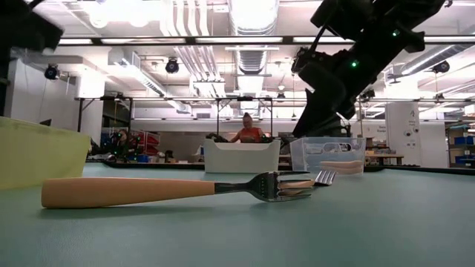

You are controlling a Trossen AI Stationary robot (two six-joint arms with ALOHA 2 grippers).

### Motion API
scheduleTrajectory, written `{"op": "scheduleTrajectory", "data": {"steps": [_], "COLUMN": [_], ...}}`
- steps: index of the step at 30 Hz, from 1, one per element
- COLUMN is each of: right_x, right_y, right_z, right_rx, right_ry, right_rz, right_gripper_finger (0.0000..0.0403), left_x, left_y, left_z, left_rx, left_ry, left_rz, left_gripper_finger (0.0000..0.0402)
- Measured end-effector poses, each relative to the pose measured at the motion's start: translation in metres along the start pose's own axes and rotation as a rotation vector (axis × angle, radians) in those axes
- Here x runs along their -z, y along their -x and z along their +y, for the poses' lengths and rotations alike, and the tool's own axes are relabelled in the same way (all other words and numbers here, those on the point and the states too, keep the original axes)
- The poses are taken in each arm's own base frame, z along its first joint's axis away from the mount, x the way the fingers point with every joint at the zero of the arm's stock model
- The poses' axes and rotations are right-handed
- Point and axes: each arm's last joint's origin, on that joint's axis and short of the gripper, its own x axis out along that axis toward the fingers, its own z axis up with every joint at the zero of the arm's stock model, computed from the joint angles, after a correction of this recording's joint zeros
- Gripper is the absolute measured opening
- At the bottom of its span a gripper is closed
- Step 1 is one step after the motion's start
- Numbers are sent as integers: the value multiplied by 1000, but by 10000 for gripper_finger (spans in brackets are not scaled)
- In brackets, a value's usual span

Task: Sort silverware by color (type)
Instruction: Put the orange fork into the yellow bin

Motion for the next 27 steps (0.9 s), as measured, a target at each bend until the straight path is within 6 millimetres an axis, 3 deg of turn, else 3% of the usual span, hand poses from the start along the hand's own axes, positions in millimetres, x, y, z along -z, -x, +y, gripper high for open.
{"op": "scheduleTrajectory", "data": {"steps": [9, 13, 18, 23, 27], "right_x": [1, 1, 2, 1, 1], "right_y": [1, 1, 1, 1, 1], "right_z": [3, 3, 3, 3, 3], "right_rx": [-31, -31, -29, -28, -28], "right_ry": [-24, -33, -31, -21, -20], "right_rz": [12, 13, 14, 12, 11], "right_gripper_finger": [27, 27, 27, 27, 27], "left_x": [-10, -19, -21, -14, -12], "left_y": [60, 72, 63, 32, 8], "left_z": [-12, -15, -15, -9, -2], "left_rx": [227, 260, 201, 81, -11], "left_ry": [-188, -239, -349, -427, -375], "left_rz": [-234, -289, -141, 16, 88], "left_gripper_finger": [56, 55, 35, 4, 3]}}
